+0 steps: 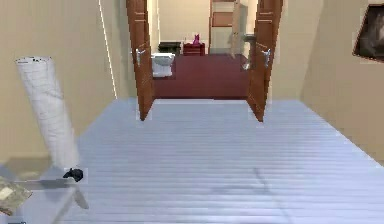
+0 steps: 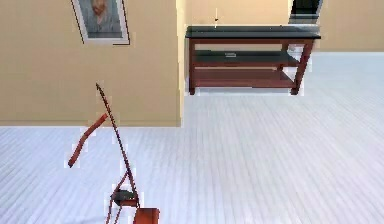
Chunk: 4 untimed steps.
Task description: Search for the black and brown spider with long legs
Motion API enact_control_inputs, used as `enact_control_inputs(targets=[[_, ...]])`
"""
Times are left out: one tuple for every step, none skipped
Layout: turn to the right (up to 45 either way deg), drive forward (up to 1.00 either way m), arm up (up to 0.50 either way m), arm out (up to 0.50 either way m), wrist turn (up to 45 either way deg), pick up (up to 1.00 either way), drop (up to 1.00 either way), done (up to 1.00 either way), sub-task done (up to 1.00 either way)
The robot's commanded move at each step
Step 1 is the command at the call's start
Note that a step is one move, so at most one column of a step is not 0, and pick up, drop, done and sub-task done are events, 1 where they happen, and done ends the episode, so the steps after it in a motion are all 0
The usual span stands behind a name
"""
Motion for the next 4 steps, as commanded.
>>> enact_control_inputs(targets=[[0.0,0.8,0.0,0.0,0.0,0.0,0.0,0.0,0.0],[6.0,0.0,0.0,0.0,0.0,0.0,0.0,0.0,0.0],[0.0,1.0,0.0,0.0,0.0,0.0,0.0,0.0,0.0],[0.0,1.0,0.0,0.0,0.0,0.0,0.0,0.0,0.0]])
